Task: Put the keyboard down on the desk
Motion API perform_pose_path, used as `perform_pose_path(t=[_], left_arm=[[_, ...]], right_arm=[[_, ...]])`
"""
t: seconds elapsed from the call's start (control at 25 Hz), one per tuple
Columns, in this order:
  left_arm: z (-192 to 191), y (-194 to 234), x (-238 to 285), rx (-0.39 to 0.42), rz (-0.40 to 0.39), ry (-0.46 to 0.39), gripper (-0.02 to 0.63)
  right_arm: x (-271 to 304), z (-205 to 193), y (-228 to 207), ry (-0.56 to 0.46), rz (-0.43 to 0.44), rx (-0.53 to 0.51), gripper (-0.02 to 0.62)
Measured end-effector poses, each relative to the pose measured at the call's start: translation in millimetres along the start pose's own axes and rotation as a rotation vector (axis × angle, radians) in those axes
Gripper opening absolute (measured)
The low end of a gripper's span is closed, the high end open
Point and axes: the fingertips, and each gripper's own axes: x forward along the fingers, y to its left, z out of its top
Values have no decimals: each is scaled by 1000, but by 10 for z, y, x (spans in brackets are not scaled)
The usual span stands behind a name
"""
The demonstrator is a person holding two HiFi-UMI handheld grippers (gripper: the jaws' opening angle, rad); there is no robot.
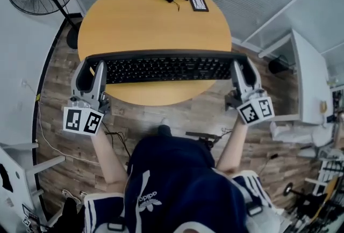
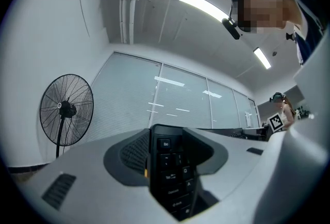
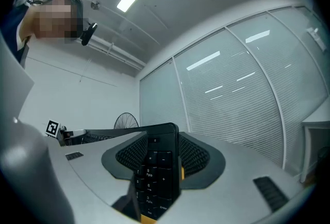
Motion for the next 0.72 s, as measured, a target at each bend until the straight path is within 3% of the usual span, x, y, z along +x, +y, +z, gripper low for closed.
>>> perform_pose_path(t=[0.4, 0.72], left_arm=[[-129, -187, 118, 5, 21, 40, 195], [-142, 65, 215, -7, 35, 64, 195]], right_arm=[[-30, -147, -280, 31, 7, 30, 179], [230, -214, -228, 61, 3, 39, 179]])
